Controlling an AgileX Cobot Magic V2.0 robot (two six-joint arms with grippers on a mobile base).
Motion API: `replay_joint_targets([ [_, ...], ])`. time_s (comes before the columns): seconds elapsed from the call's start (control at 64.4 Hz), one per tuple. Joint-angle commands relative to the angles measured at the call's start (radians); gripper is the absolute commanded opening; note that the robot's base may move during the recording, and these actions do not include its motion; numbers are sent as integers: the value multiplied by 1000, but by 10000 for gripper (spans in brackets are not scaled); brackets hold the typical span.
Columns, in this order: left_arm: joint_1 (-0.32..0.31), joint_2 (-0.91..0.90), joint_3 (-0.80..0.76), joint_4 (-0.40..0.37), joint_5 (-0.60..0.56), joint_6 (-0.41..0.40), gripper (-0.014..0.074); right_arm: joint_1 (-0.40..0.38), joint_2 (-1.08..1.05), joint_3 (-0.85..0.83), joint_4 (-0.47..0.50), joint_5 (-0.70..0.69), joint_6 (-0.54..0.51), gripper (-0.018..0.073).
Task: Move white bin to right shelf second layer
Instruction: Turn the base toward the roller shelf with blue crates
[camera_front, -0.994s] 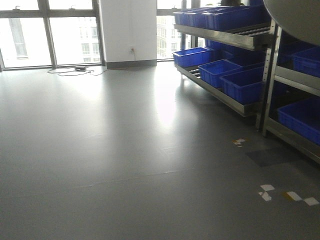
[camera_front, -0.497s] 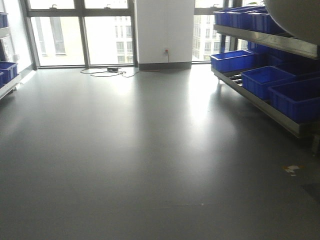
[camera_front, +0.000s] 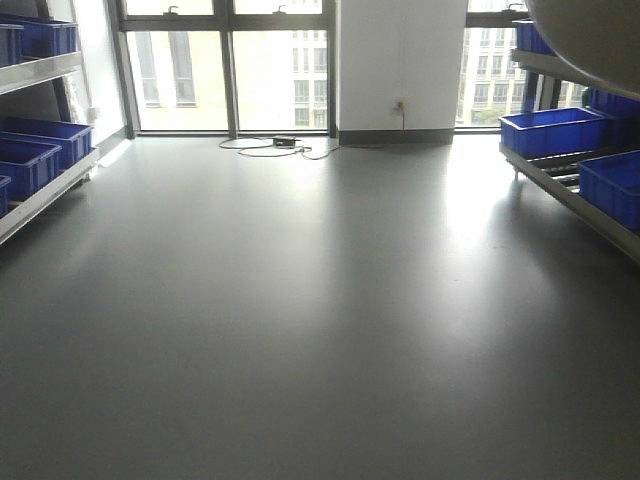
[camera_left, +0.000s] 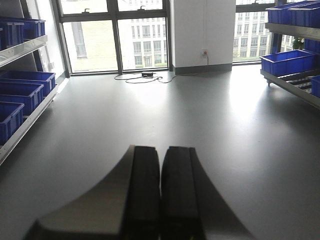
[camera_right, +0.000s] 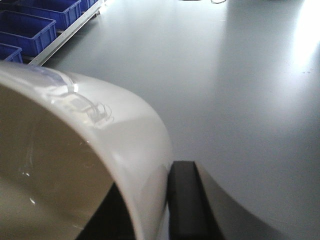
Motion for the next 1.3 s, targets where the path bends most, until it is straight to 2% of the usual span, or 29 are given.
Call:
replay_joint_targets([
  [0.0, -3, -14, 37, -6, -85, -3, 85, -5, 3, -32, -3, -107, -3, 49],
  [1.289, 9, -14, 37, -6, -85, -3, 85, -5, 3, -32, -3, -107, -3, 49],
])
